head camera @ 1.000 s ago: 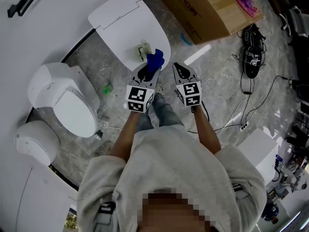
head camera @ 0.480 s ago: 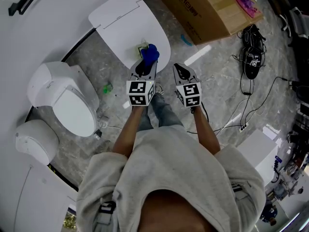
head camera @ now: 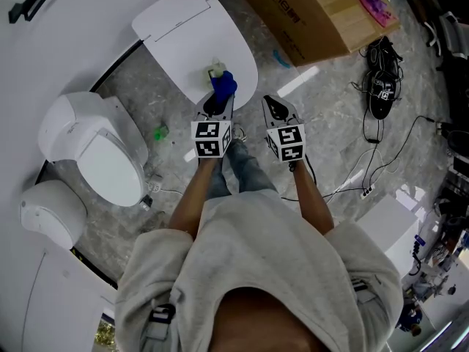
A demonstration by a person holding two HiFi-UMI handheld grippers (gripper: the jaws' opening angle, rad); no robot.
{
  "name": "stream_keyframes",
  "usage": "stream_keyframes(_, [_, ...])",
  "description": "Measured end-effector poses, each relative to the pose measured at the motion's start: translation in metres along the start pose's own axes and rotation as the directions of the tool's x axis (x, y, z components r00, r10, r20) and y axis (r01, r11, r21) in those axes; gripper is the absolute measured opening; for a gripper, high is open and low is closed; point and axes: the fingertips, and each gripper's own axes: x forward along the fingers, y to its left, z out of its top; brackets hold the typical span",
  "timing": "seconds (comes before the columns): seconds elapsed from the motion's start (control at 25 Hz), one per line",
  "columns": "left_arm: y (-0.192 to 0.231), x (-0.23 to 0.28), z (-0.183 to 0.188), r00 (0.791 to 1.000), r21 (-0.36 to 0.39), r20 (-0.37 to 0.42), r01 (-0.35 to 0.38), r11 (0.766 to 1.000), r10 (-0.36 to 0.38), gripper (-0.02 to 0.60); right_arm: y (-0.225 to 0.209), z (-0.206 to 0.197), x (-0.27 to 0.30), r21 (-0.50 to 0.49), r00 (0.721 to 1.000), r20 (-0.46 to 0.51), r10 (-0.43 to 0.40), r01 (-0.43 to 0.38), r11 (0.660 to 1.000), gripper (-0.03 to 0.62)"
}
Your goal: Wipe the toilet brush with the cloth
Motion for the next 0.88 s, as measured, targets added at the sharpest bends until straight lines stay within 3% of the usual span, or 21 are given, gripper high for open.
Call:
stream_keyframes(0.52, [0.026,0.034,-0.053,0.992,0.016,-0.124,-0.008,1.000,0.010,0.127,-0.007,-0.008,0.007,-0.004,0.999,-0.036,-0.002,0.002,1.000,0.032])
stream_keyframes(0.88, [0.037,0.060,-0.084,0.974,0.015,-0.228,-0.002,1.000,0.005,0.127,-0.009,-0.011,0.012,-0.005,0.999,-0.048,0.003,-0.003,1.000,0.032])
